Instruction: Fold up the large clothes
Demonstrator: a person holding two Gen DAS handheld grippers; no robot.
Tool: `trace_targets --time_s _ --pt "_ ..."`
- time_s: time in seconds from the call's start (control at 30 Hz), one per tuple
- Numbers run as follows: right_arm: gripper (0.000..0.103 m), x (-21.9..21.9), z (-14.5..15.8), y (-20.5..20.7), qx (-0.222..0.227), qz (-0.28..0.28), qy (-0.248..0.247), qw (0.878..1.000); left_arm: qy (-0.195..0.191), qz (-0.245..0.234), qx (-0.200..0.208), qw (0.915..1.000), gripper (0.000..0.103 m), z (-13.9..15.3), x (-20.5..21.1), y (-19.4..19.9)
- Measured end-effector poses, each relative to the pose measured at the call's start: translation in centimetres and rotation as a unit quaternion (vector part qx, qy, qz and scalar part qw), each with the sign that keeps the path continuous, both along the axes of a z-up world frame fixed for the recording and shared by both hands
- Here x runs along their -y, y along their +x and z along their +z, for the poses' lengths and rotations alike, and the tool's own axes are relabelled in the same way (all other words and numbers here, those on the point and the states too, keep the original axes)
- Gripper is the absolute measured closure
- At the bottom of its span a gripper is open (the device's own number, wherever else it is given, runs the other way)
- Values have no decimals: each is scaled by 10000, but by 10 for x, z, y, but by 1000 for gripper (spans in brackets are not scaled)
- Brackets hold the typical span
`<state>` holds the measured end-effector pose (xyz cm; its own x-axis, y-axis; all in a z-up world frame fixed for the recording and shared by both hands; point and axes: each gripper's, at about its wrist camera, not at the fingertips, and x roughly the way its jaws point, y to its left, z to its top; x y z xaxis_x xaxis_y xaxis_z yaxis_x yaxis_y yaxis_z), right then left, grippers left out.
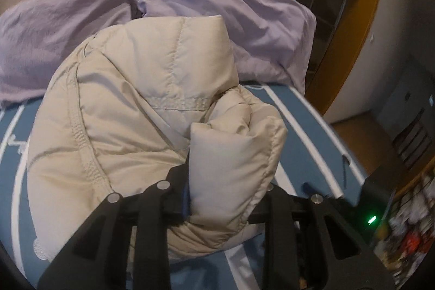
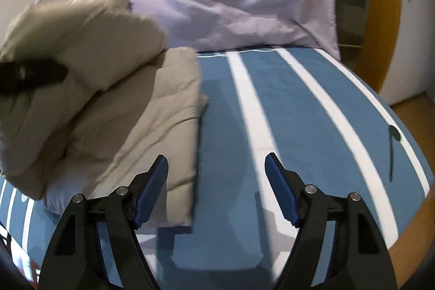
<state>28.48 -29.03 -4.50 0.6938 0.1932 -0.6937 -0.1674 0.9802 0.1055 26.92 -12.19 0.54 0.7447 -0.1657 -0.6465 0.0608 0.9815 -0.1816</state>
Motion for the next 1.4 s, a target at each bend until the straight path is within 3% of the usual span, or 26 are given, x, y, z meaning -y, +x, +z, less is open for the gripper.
trace_targets --time_s 0.1,0.17,0.2,0.27,0.57,0.83,1.13,1.4 --pt "29 12 6 -2 75 -136 -8 9999 132 19 34 9999 67 5 2 -7" --pt "29 15 10 -4 116 -176 18 9998 -160 -135 83 9997 35 12 -6 -11" --pt "29 16 13 -6 145 -188 31 9997 -310 -119 154 9993 30 18 -9 -17" --pt "29 16 17 -6 190 -191 56 9996 -256 -82 300 9992 24 27 -9 -26" --pt "29 5 37 -18 391 -89 88 9992 260 401 740 9961 23 64 -47 -53" --pt "29 -6 41 -20 429 7 91 9990 393 1364 445 9889 23 55 -127 -43" --pt "29 -5 36 -13 349 -21 41 9994 -176 1959 -135 9804 23 10 -190 -13" --pt "29 5 29 0 252 -151 23 9996 -364 1696 -103 9848 27 -5 -174 0"
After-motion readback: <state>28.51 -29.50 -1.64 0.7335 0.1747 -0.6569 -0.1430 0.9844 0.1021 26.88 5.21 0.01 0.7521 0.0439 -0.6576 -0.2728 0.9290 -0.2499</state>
